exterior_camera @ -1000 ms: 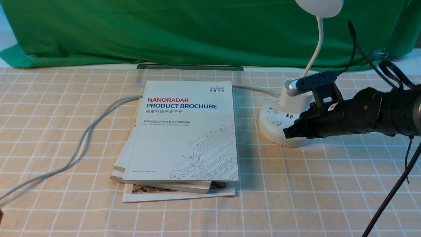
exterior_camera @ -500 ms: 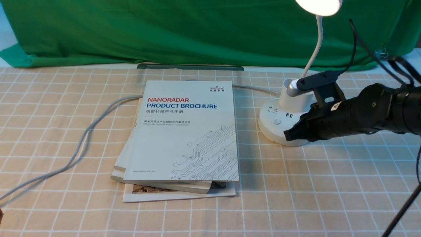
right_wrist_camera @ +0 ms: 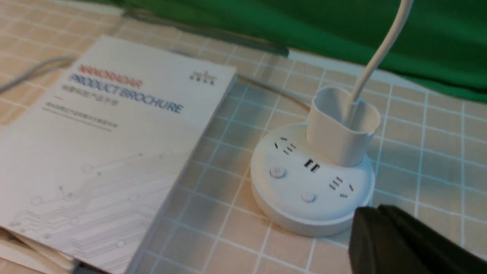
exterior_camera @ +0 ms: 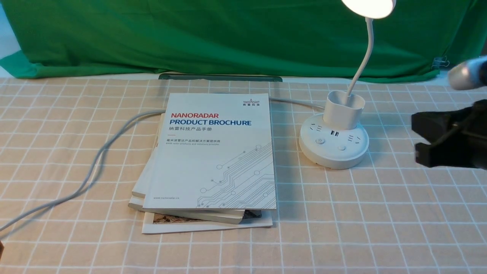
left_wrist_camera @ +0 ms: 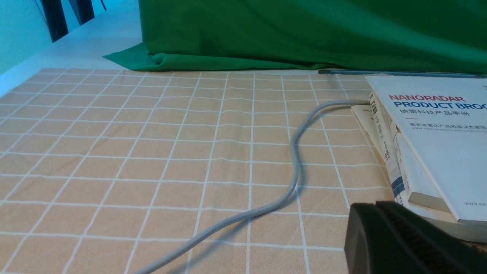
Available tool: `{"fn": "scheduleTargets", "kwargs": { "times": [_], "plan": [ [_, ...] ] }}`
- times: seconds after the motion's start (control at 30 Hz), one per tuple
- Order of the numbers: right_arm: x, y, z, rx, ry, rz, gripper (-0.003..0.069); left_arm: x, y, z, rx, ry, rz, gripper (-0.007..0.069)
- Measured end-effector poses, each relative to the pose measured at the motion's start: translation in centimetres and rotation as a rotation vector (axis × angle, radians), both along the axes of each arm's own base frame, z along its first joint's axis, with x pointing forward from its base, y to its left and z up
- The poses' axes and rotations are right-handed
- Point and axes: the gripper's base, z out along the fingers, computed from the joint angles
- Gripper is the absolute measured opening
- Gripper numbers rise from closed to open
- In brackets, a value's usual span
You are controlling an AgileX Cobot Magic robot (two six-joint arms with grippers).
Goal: Turn on the table lamp on the light coffee tablecloth with your hand.
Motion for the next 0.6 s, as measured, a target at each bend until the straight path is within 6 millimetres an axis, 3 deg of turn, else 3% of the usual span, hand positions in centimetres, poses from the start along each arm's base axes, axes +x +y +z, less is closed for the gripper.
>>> {"fn": "scheduleTargets", "kwargs": {
  "times": [0.17, 0.33, 0.6],
  "plan": [
    [-6.0, -1.6, 3.3, 0.056, -0.162, 0.037, 0.003, 0.0, 0.0, 0.0, 0.0, 0.0, 0.0, 0.0021],
    [-9.9, -2.7, 4.9, 0.098, -0.288, 0.051, 0.0036, 0.0, 0.0, 0.0, 0.0, 0.0, 0.0, 0.0021],
    [-11.5, -3.1, 5.2, 0.103, -0.32, 0.065, 0.0057, 0.0, 0.0, 0.0, 0.0, 0.0, 0.0, 0.0021]
  ]
}}
